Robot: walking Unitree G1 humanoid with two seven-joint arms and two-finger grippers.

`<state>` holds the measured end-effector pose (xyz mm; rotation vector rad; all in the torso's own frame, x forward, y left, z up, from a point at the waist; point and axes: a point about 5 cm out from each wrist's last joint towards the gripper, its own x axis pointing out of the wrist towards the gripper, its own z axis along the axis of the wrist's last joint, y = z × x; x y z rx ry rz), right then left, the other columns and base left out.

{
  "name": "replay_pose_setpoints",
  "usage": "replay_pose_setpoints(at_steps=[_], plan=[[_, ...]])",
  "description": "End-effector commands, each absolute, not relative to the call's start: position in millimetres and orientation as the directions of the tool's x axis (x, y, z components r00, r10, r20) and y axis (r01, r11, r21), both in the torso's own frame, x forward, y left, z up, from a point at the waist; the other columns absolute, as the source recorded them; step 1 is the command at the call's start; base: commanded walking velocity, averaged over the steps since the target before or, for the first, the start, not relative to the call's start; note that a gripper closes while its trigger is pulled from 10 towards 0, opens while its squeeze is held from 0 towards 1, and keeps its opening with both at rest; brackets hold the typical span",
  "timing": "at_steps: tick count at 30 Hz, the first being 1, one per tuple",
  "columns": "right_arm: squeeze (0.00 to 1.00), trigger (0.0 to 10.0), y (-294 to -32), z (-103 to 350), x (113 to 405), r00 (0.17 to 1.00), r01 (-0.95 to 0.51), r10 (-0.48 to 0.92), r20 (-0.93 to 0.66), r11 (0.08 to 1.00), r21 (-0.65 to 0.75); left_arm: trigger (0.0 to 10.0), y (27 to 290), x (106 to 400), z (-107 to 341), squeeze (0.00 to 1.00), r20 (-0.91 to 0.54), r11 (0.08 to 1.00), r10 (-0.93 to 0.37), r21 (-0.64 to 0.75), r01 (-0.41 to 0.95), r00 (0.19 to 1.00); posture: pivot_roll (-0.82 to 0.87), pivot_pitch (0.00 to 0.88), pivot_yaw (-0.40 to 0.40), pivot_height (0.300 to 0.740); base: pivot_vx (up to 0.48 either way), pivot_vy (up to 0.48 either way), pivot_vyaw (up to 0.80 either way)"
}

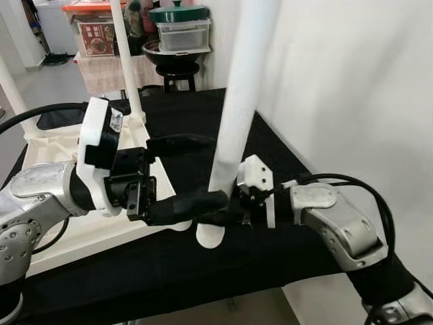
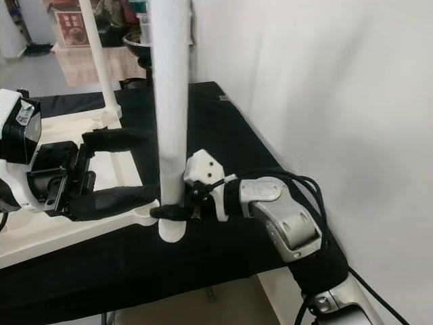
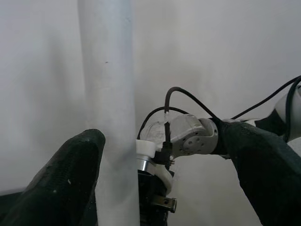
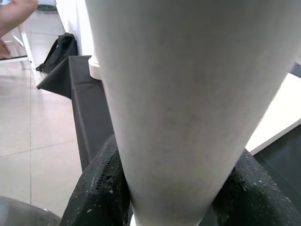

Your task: Building children table

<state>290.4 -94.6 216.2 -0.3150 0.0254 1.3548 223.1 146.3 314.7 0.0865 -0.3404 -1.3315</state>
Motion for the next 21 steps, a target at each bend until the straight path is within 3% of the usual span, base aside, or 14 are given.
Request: replay_pose_setpoints(at_steps=[1,9,17,18,19,20,21], plan=[[0.0,0.0,-91.3,220.0,290.1,0.205,-0.961,0.96,-0.192,0.159,-0.227,10.0,145.9,225.2,316.2,0.0,0.195,0.256,-0.958,0.257,0.932,0.21,-0.01,0.0,-0.017,0.74,0.0,0.0,0.0],[0.0,0.0,-80.5,211.7,277.7,0.128,-0.961,0.953,-0.275,0.051,-0.271,10.0,138.2,240.3,323.6,0.0,0.278,0.339,-0.923,0.26,0.904,0.266,-0.01,0.0,-0.015,0.74,0.0,0.0,0.0],[0.0,0.0,-70.5,205.1,273.1,0.098,-0.957,0.941,-0.323,0.001,-0.288,10.0,121.2,247.5,325.3,0.0,0.301,0.287,-0.93,0.239,0.928,0.21,-0.01,0.0,-0.014,0.74,0.0,0.0,0.0],[0.0,0.0,-68.9,205.1,273.8,0.102,-0.957,0.941,-0.323,0.004,-0.291,1.7,119.5,248.5,325.8,0.0,0.303,0.279,-0.931,0.235,0.931,0.202,-0.01,0.0,-0.014,0.74,0.0,0.0,0.0],[0.0,0.0,-68.9,205.1,273.8,0.102,-0.957,0.941,-0.323,0.004,-0.291,1.7,119.5,248.5,325.8,0.0,0.303,0.279,-0.931,0.235,0.931,0.202,-0.01,0.0,-0.014,0.74,0.0,0.0,0.0],[0.0,0.0,-67.7,205.1,274.7,0.107,-0.956,0.94,-0.323,0.008,-0.294,0.0,118.1,249.3,326.2,0.0,0.305,0.271,-0.932,0.231,0.934,0.195,-0.01,0.0,-0.014,0.74,0.0,0.0,0.0],[0.0,0.0,-66.7,205.0,276.3,0.119,-0.954,0.939,-0.323,0.018,-0.301,0.0,117.1,249.9,326.5,0.0,0.306,0.267,-0.933,0.229,0.936,0.191,-0.01,0.0,-0.013,0.74,0.0,0.0,0.0]])
